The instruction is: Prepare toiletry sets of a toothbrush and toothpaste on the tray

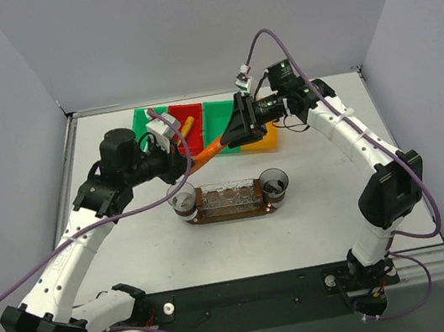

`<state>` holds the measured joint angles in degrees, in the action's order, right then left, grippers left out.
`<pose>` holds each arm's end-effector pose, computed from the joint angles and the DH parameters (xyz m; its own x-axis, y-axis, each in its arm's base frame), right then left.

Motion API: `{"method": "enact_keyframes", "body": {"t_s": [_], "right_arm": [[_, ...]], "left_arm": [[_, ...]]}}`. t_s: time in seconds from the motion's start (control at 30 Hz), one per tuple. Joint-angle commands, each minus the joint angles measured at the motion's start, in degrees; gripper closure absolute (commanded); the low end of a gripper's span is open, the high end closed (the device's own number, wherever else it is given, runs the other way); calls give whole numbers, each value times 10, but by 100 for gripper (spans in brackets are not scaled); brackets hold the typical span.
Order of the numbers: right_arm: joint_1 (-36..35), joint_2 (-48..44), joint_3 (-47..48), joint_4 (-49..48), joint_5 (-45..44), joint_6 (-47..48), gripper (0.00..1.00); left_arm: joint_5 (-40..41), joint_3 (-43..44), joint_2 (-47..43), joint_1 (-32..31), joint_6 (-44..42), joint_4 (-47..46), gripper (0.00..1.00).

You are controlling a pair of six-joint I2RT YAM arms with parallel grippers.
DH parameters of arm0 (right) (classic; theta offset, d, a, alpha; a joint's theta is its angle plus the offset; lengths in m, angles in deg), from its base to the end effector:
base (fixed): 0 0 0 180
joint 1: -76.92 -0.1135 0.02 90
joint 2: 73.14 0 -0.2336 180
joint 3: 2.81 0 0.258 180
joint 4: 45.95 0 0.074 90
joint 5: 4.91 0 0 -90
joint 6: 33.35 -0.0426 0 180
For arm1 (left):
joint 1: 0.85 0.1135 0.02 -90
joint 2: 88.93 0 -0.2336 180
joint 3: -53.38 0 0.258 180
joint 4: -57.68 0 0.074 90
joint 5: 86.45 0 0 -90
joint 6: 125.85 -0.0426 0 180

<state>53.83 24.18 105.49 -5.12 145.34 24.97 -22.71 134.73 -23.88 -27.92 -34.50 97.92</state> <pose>0.3402 0.1852 0.3470 -0.8556 -0.0815 -0.5112 -0.5146 0.2397 0.8232 0.2333 -0.1404 0.3522 -0.3793 0.1701 -0.9095 0.7595 0.6187 -0.2010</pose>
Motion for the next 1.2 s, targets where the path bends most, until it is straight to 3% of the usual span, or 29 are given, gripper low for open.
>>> {"method": "enact_keyframes", "body": {"t_s": [0.0,0.27,0.5,0.6,0.63,0.67,0.77,0.87,1.03,1.17], "right_arm": [[-4,2,25,-8,26,4,61],[-5,15,40,-9,39,6,63],[-3,18,44,-9,46,7,98],[-2,17,45,-9,41,7,100],[0,13,45,-9,37,7,100],[2,9,43,-9,31,7,100],[10,-6,38,-12,-1,12,100],[23,-24,32,-18,-36,14,100],[45,-56,11,-38,-101,22,100],[43,-75,17,-43,-181,52,100]], "left_arm": [[-23,7,-4,-3,10,-53,100],[-30,7,2,-3,9,-54,100],[-16,12,10,-3,21,-59,100],[9,14,16,-1,42,-69,100],[12,15,21,-1,48,-73,92],[18,16,24,-1,54,-75,71],[24,22,32,3,83,-89,40],[52,27,38,21,131,-106,31],[-32,21,44,99,255,-192,27],[25,66,61,123,317,-156,27]]}}
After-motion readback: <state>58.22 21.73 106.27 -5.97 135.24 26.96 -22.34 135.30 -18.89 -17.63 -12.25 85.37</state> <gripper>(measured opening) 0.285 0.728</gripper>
